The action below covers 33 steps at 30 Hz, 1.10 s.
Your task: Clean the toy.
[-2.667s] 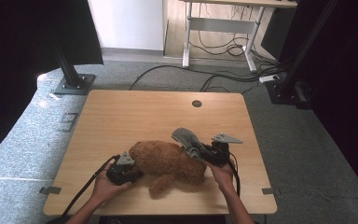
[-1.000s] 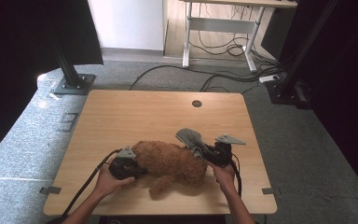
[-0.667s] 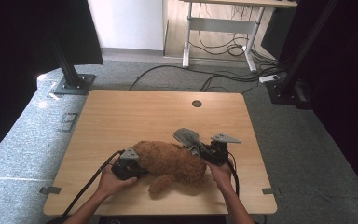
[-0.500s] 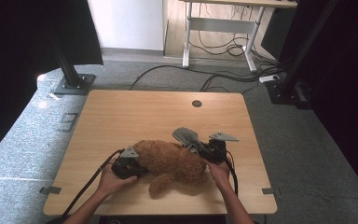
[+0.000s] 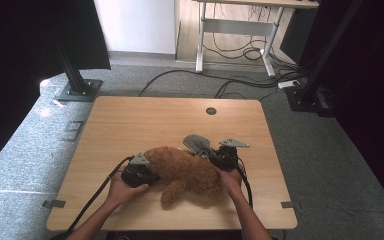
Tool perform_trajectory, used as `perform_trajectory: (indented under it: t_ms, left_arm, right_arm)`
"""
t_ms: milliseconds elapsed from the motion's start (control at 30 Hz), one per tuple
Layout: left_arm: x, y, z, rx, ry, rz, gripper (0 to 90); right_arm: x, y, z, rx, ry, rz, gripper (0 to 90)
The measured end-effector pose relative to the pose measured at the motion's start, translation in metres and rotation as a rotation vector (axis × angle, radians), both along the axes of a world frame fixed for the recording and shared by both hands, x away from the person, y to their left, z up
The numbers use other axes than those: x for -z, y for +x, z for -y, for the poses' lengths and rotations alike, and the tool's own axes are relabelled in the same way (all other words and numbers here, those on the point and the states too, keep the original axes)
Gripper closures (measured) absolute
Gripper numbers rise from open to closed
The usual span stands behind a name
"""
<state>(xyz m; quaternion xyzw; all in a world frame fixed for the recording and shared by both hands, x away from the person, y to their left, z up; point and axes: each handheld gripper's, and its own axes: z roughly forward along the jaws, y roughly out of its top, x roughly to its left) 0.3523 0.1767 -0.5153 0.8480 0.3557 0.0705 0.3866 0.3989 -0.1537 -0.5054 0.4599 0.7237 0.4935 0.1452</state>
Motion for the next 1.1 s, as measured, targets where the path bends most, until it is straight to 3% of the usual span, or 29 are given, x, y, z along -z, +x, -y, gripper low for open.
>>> perform_trajectory:
  t_ms: [300,533,733,1000,1100]
  left_arm:
    - [0.001,0.005,0.0,-0.017,-0.004,0.008,61.7]
    - [0.002,0.009,0.001,-0.036,-0.006,0.014,62.4]
    - [0.001,0.007,0.001,-0.035,0.003,0.02,62.4]
    - [0.002,-0.004,0.007,0.005,0.033,0.031,62.1]
    - [0.003,-0.008,0.011,0.023,0.044,0.033,62.1]
  right_arm:
    - [0.002,0.01,-0.009,-0.007,-0.004,0.035,81.0]
    - [0.002,0.025,-0.014,-0.014,-0.008,0.037,81.0]
    - [0.004,0.028,-0.014,-0.023,0.008,0.04,81.0]
    - [-0.018,0.021,-0.002,-0.061,0.02,0.066,80.8]
    - [-0.038,0.018,-0.009,-0.102,0.025,0.096,80.8]
